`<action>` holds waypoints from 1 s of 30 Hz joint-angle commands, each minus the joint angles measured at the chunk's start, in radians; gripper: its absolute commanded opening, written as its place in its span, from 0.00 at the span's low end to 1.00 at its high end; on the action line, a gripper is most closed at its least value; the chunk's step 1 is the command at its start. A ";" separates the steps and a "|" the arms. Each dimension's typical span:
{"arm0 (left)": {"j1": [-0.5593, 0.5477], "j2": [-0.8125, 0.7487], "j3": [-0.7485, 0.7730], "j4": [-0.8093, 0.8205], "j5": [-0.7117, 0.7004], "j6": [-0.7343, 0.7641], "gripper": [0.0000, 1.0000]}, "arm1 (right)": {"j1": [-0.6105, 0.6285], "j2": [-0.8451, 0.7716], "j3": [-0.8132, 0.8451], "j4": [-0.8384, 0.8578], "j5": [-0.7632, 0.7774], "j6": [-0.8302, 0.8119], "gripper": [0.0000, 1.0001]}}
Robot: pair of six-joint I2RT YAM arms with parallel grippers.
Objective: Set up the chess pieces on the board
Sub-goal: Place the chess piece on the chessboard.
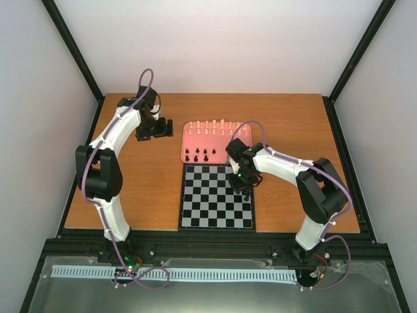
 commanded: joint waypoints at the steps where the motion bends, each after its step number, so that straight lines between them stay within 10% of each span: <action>1: 0.000 -0.026 0.011 0.009 0.004 -0.010 1.00 | 0.009 0.015 0.013 0.012 0.007 -0.004 0.12; 30: 0.000 -0.038 0.000 0.008 -0.006 -0.008 1.00 | 0.041 -0.077 0.124 -0.170 0.044 -0.017 0.18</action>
